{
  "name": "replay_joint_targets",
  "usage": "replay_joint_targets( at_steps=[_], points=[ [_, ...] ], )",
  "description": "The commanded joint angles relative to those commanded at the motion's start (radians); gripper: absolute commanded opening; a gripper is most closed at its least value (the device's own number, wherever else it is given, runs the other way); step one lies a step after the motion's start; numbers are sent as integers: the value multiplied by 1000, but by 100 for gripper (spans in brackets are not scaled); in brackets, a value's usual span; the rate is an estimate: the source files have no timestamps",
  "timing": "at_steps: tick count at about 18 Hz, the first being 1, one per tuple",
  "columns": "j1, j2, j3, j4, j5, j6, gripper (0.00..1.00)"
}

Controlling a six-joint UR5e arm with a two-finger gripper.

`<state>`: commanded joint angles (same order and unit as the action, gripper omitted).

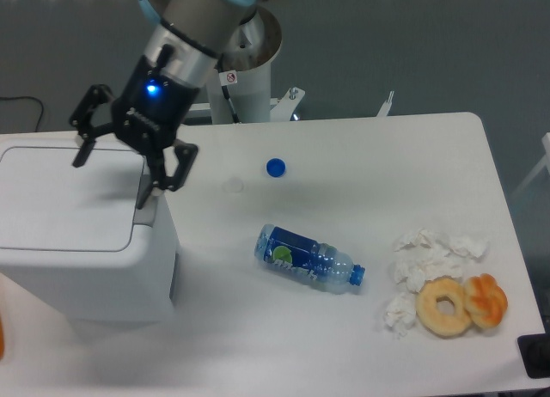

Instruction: Close the trash can

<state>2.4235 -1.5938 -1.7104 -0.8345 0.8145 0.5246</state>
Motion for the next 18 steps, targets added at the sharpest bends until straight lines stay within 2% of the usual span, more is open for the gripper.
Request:
replay_joint_targets(
  at_steps=[4,10,14,18],
  points=[
    [54,-5,14,0,9,12,100],
    [134,-40,84,0,61,55,100],
    [183,-49,100,-3,178,228,100],
    [213,-66,77,-8,288,395,100]
  ],
)
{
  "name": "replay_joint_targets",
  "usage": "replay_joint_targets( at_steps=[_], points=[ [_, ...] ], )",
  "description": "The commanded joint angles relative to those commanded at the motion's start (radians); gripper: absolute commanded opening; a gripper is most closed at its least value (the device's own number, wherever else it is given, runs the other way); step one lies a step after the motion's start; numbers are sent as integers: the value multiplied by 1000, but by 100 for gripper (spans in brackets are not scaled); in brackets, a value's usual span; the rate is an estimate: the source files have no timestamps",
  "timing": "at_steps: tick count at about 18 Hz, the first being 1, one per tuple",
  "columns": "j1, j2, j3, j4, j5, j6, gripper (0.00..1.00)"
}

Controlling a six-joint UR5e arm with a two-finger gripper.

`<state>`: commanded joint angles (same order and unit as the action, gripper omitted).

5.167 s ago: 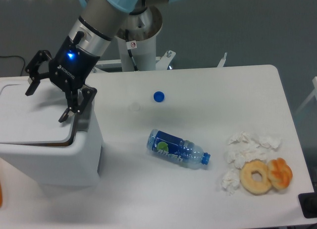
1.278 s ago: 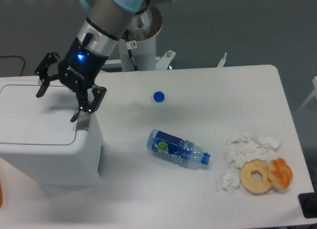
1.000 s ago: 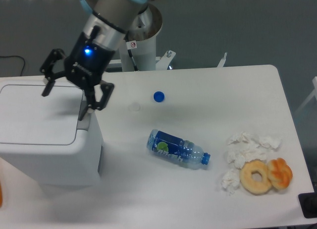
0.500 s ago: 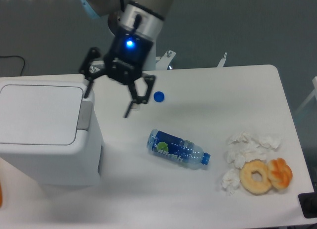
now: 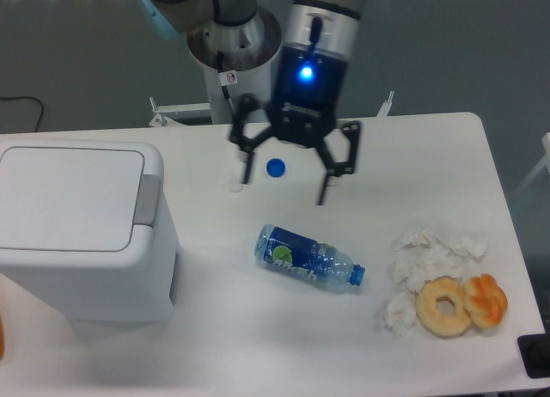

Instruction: Close the trash can

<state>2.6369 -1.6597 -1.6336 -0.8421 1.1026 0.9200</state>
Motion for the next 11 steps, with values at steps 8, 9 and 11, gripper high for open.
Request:
replay_joint_targets(
  at_steps=[8,9,11],
  points=[
    [-11,18,-63,0,269,241,100],
    [-11,20,-65,0,273,247,100],
    [-9,20,-65,0,275,249,100]
  ],
)
